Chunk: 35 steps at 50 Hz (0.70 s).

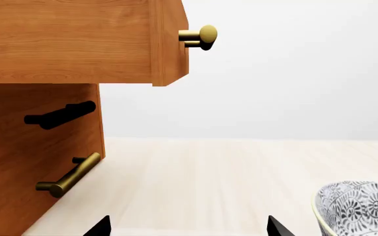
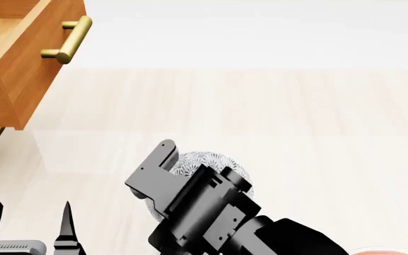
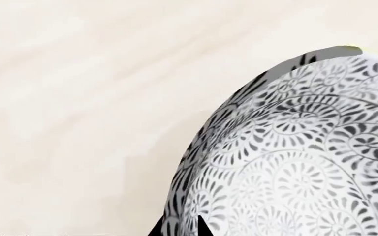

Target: Put the bowl on the plate.

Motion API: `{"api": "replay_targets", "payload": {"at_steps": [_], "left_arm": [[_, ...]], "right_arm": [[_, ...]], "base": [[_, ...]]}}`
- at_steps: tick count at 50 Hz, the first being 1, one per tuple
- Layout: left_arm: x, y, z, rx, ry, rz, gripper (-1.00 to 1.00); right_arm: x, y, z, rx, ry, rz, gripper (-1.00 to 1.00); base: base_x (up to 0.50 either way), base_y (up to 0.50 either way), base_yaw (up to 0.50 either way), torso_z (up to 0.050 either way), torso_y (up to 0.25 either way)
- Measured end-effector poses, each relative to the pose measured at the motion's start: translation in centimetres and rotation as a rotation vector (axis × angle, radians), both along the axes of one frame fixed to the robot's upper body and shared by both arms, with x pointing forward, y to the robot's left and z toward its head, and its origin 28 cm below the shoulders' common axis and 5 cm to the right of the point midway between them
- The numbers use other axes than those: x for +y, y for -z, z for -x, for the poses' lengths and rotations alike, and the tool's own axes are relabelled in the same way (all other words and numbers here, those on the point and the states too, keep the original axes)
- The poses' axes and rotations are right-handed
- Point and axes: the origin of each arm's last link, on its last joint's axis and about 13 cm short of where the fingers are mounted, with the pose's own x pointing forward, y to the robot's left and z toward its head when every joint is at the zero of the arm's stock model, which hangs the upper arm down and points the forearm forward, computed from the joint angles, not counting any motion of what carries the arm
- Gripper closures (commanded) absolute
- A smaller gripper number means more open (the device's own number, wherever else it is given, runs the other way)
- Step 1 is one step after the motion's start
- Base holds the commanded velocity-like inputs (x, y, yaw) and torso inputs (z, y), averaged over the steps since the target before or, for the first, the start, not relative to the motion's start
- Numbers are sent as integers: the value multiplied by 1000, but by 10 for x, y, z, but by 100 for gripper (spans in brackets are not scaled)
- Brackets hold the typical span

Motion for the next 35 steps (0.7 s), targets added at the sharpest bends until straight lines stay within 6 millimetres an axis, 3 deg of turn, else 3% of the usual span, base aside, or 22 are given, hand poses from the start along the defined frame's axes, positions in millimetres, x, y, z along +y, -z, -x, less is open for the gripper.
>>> {"api": "replay_targets", "payload": {"at_steps": [20, 35], "left_arm": [[0, 0, 0, -2, 1, 3, -100], [-1, -1, 1, -4, 3, 2, -100]], "right_arm": [[-11, -16, 3, -148, -46, 137, 100], [-23, -46, 5, -238, -29, 168, 100]], "base": [[0, 0, 0, 0, 0], [0, 0, 0, 0, 0]]}}
